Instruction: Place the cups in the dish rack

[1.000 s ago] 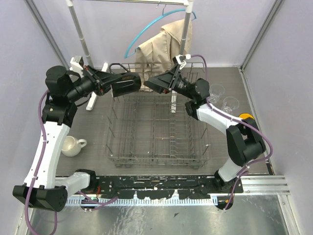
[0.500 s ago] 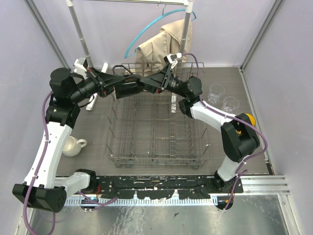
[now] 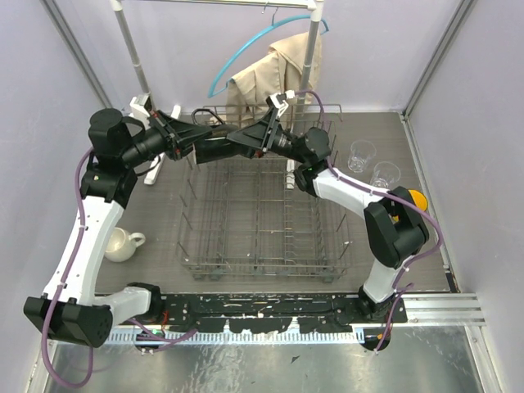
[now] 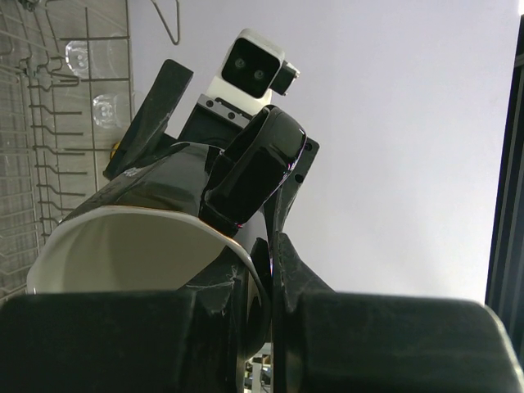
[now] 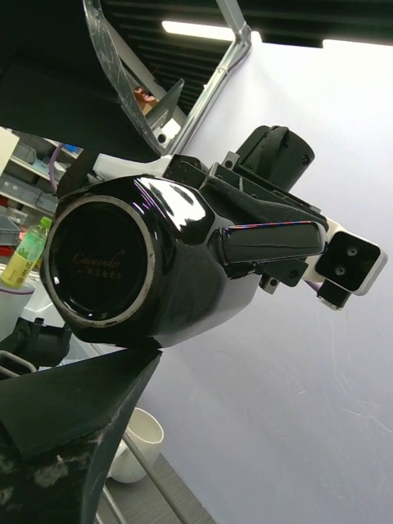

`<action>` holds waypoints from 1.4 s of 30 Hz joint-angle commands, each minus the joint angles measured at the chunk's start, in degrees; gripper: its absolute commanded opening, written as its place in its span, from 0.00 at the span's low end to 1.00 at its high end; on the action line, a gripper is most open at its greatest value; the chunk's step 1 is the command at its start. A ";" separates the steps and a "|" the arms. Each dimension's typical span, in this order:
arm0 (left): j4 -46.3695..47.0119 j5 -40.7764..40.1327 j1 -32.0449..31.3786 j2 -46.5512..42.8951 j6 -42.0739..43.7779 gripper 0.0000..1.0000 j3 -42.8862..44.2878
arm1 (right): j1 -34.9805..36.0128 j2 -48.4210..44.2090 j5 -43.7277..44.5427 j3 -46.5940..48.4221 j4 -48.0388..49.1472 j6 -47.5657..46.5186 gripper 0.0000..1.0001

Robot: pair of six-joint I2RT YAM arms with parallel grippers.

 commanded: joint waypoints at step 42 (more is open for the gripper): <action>1.10 1.22 -0.50 -0.97 1.91 0.06 -0.23 | 1.02 -0.30 0.42 2.77 5.89 0.34 0.35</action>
